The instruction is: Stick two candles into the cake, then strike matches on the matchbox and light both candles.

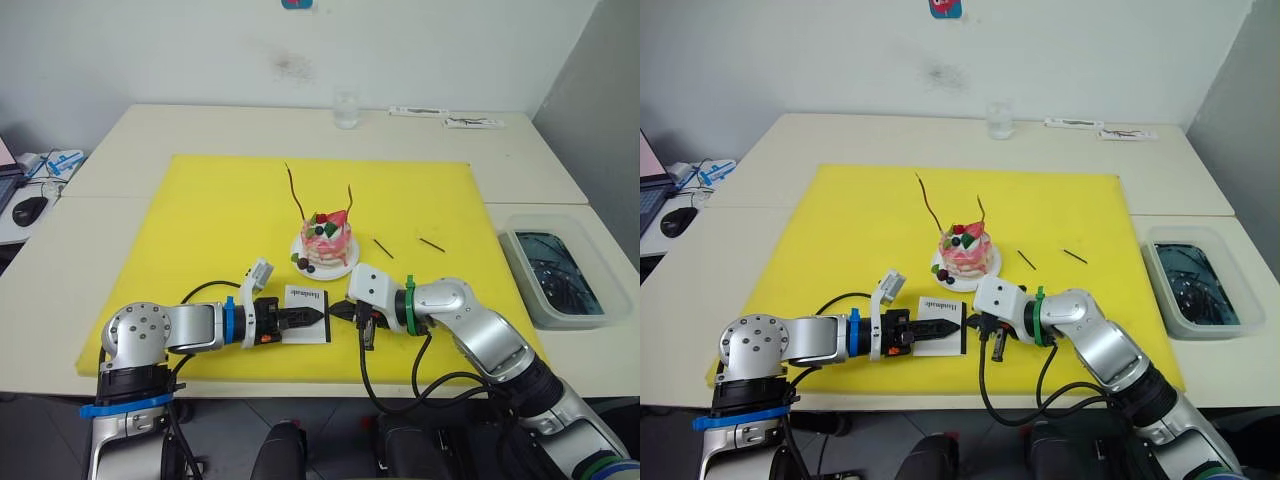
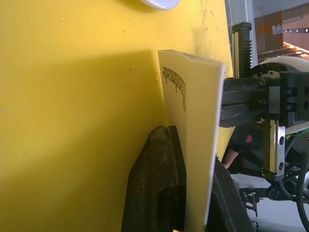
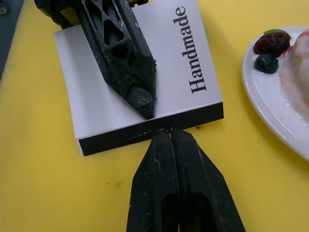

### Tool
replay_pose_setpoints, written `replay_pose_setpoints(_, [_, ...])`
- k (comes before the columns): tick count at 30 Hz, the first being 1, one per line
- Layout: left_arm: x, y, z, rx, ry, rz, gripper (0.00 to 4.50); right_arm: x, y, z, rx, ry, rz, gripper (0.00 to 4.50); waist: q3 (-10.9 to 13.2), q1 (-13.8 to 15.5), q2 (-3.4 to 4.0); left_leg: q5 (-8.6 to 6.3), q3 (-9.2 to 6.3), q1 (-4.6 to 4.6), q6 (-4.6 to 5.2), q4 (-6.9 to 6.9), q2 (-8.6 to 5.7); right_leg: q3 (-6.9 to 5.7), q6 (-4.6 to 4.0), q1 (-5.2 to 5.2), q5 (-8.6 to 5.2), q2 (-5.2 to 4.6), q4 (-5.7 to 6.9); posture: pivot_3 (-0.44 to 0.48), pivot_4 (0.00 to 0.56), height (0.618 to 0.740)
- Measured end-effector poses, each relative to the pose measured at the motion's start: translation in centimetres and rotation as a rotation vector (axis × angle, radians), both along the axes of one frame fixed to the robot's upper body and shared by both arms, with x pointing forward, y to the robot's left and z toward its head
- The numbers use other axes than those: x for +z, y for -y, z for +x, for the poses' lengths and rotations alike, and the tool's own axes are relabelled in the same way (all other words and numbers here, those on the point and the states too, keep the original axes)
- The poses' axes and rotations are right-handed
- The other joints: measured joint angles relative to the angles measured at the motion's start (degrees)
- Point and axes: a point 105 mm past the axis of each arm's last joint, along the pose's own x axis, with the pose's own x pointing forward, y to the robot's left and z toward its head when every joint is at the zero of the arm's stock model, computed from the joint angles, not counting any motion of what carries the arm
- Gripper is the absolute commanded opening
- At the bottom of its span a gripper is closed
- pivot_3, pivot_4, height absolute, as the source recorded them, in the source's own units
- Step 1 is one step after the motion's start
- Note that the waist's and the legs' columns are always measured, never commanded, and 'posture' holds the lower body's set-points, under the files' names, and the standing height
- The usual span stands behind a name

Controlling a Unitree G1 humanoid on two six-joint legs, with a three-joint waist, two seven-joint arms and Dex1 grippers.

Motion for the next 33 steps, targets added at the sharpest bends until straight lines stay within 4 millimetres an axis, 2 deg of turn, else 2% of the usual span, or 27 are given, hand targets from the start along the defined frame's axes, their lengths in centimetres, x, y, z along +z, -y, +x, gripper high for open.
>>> replay_pose_setpoints(3, [0.2,-0.2,-0.3,-0.007,0.012,-0.009,0.01,0.6,0.4,0.1,-0.012,0.015,0.008,0.00,0.0,-0.2,0.00,0.00,0.00,-0.03,0.00,-0.04,0.00,0.00,-0.01,-0.04,-0.01,0.00,0.00,0.000,0.150,0.740])
replay_pose_setpoints(7, [0.7,-0.8,-1.0,-0.030,0.041,-0.014,0.01,3.1,1.7,0.6,-0.052,0.077,0.070,0.00,0.0,-0.5,0.00,-0.01,-0.02,-0.10,-0.01,-0.07,0.02,-0.03,-0.02,-0.10,-0.02,0.01,-0.01,0.000,0.150,0.740])
replay_pose_setpoints(10, [1.8,-1.4,-2.3,-0.078,0.116,-0.018,0.01,4.6,3.6,0.7,-0.122,0.128,0.124,0.00,0.0,-0.8,0.00,-0.03,-0.04,-0.15,-0.04,-0.11,0.03,-0.05,-0.08,-0.14,-0.08,0.01,-0.03,0.000,0.150,0.740])
replay_pose_setpoints(14, [3.1,-1.2,-2.8,-0.103,0.216,-0.092,0.01,5.8,5.8,0.9,-0.232,0.165,0.196,0.00,0.0,-0.8,0.00,-0.03,-0.03,-0.17,-0.04,-0.09,0.03,-0.04,-0.35,-0.13,-0.24,0.00,-0.08,0.000,0.150,0.740])
replay_pose_setpoints(18, [3.5,-1.5,-3.1,-0.107,0.231,-0.128,0.01,6.4,7.4,1.5,-0.347,0.201,0.245,0.00,0.0,-0.8,0.00,-0.03,-0.03,-0.15,-0.04,-0.07,0.04,-0.03,-0.34,-0.14,-0.23,0.01,-0.08,0.000,0.150,0.740])
replay_pose_setpoints(21, [3.7,-1.6,-3.3,-0.116,0.223,-0.155,0.00,6.9,7.8,2.0,-0.404,0.221,0.286,0.57,0.0,-0.9,0.00,-0.03,-0.02,-0.15,-0.03,-0.07,0.04,-0.02,-0.34,-0.15,-0.23,0.01,-0.08,0.000,0.150,0.740])
replay_pose_setpoints(25, [3.5,-1.9,-3.2,-0.105,0.209,-0.158,0.00,6.7,7.9,2.4,-0.444,0.227,0.321,1.89,0.0,-0.9,0.00,-0.04,-0.03,-0.18,-0.03,-0.09,0.04,-0.03,-0.34,-0.15,-0.24,0.01,-0.11,0.000,0.150,0.740])
replay_pose_setpoints(29, [3.4,-2.0,-2.9,-0.089,0.199,-0.158,0.00,5.2,8.0,4.1,-0.528,0.223,0.316,3.30,0.0,-0.9,0.01,-0.04,0.00,-0.18,-0.03,-0.09,0.04,-0.01,-0.33,-0.15,-0.23,0.01,-0.13,0.000,0.150,0.740])
replay_pose_setpoints(33, [3.5,-2.0,-2.8,-0.088,0.206,-0.155,0.00,4.0,7.9,5.1,-0.556,0.209,0.288,3.30,0.0,-0.9,0.01,-0.03,0.00,-0.19,-0.03,-0.09,0.04,-0.01,-0.32,-0.15,-0.22,0.01,-0.13,0.000,0.150,0.740])
